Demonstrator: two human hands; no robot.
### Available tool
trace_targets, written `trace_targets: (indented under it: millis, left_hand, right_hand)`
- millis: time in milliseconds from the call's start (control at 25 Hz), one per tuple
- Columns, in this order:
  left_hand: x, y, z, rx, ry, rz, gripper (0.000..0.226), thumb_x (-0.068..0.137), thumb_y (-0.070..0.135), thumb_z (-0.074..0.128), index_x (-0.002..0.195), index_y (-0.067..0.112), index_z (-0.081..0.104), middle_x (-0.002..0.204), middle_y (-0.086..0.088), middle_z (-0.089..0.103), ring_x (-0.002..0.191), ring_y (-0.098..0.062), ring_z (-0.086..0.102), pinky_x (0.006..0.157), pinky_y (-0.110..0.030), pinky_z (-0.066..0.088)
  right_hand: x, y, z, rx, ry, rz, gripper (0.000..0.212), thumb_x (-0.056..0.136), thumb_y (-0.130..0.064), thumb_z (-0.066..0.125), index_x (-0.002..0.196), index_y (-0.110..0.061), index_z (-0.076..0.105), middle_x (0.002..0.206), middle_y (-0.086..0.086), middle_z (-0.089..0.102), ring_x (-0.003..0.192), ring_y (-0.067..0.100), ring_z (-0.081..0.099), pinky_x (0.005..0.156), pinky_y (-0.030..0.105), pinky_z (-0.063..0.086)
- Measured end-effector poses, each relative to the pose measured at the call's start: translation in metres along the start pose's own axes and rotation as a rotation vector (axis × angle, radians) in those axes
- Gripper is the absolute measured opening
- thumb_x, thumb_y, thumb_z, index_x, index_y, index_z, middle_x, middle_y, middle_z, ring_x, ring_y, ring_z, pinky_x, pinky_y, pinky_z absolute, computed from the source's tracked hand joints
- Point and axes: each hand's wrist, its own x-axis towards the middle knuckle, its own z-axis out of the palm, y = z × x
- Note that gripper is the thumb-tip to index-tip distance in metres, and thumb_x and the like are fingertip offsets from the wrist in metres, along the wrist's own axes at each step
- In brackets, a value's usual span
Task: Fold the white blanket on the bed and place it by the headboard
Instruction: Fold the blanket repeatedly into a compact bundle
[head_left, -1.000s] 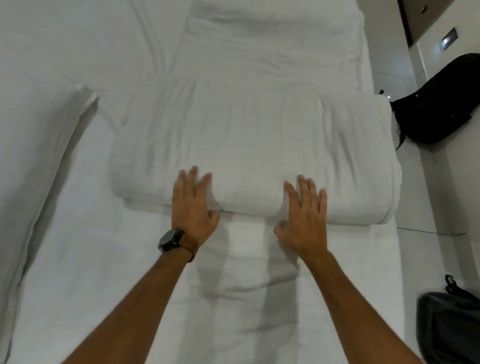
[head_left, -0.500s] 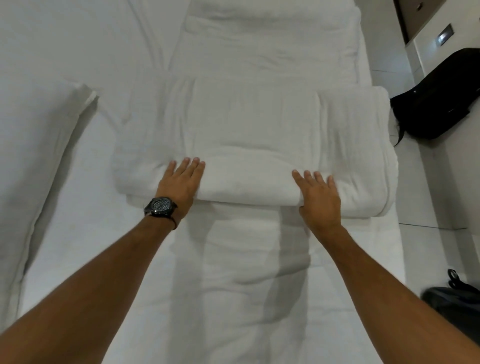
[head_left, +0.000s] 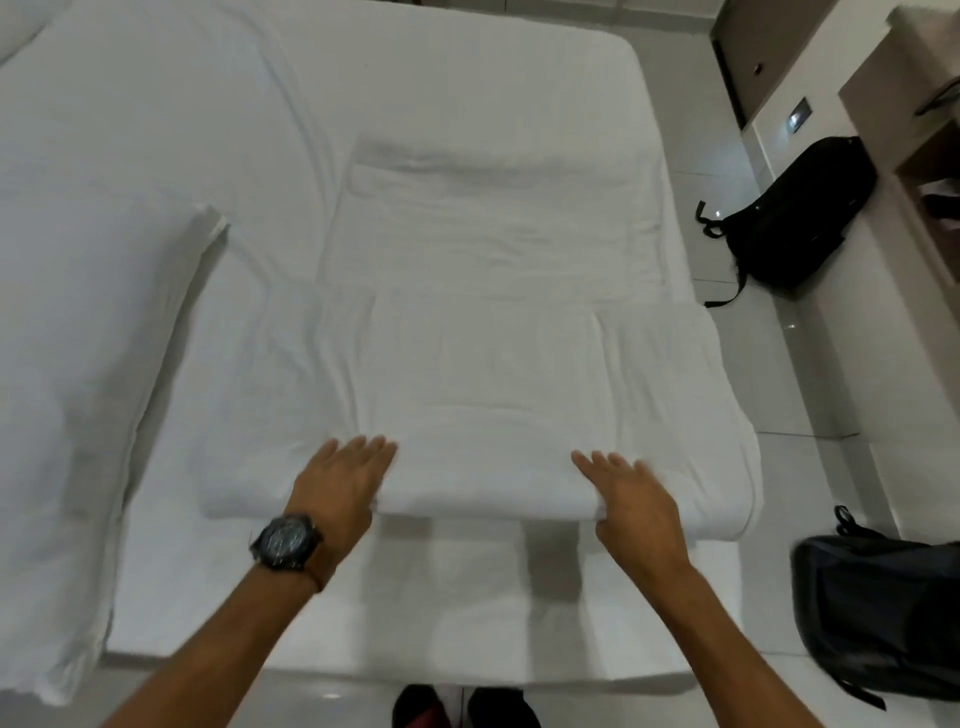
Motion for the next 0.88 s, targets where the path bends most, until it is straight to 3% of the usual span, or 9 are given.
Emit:
trace_targets:
  millis: [80, 160, 320, 480, 760, 880]
  left_hand:
    - [-0.042, 0.010, -0.002, 0.014, -0.061, 0.001, 0.098, 0.029, -0.011, 0.092, 0.124, 0.008, 0.075, 0.121, -0.013, 0.077, 0.106, -0.033, 0.077, 0.091, -0.056, 0.058]
    - [-0.075, 0.019, -0.006, 0.018, -0.113, -0.014, 0.099, 0.034, -0.010, 0.091, 0.129, 0.010, 0.073, 0.127, -0.011, 0.075, 0.112, -0.031, 0.075, 0.097, -0.055, 0.056]
    - [-0.123, 0.034, -0.025, -0.034, -0.190, -0.035, 0.085, 0.081, -0.002, 0.073, 0.159, 0.016, 0.042, 0.162, -0.007, 0.046, 0.149, -0.026, 0.045, 0.125, -0.044, 0.026]
    - [-0.151, 0.045, -0.055, -0.025, -0.238, -0.058, 0.080, 0.094, 0.008, 0.062, 0.165, 0.022, 0.026, 0.170, 0.001, 0.032, 0.156, -0.017, 0.031, 0.128, -0.035, 0.014]
    - [-0.201, 0.051, -0.074, -0.033, -0.307, -0.032, 0.080, 0.092, 0.009, 0.064, 0.163, 0.024, 0.032, 0.167, 0.003, 0.037, 0.155, -0.017, 0.035, 0.128, -0.035, 0.017]
    - [-0.201, 0.044, -0.081, -0.082, -0.270, -0.013, 0.078, 0.073, 0.002, 0.078, 0.147, 0.020, 0.059, 0.143, -0.005, 0.066, 0.132, -0.028, 0.063, 0.119, -0.046, 0.038]
  right_hand:
    - [-0.041, -0.007, -0.005, 0.000, -0.045, 0.012, 0.102, 0.047, 0.015, 0.091, 0.141, -0.019, 0.070, 0.134, 0.011, 0.075, 0.124, 0.035, 0.072, 0.109, 0.058, 0.053]
    - [-0.072, -0.010, -0.010, -0.005, -0.040, 0.011, 0.104, 0.044, 0.017, 0.090, 0.140, -0.018, 0.072, 0.132, 0.012, 0.076, 0.122, 0.036, 0.073, 0.107, 0.059, 0.054]
    - [-0.123, -0.019, -0.028, -0.008, -0.062, -0.004, 0.101, 0.046, 0.017, 0.090, 0.140, -0.016, 0.071, 0.132, 0.014, 0.076, 0.121, 0.038, 0.073, 0.107, 0.060, 0.053]
    - [-0.154, -0.033, -0.053, 0.023, -0.090, 0.005, 0.099, 0.052, 0.014, 0.090, 0.143, -0.017, 0.069, 0.136, 0.014, 0.074, 0.125, 0.038, 0.071, 0.111, 0.058, 0.050]
    - [-0.204, -0.055, -0.083, 0.048, -0.181, 0.037, 0.094, 0.065, 0.012, 0.082, 0.150, -0.024, 0.063, 0.145, 0.008, 0.069, 0.135, 0.032, 0.065, 0.119, 0.051, 0.042]
    - [-0.200, -0.056, -0.092, 0.054, -0.164, 0.029, 0.093, 0.061, 0.015, 0.080, 0.145, -0.024, 0.067, 0.140, 0.004, 0.073, 0.130, 0.030, 0.069, 0.117, 0.050, 0.045]
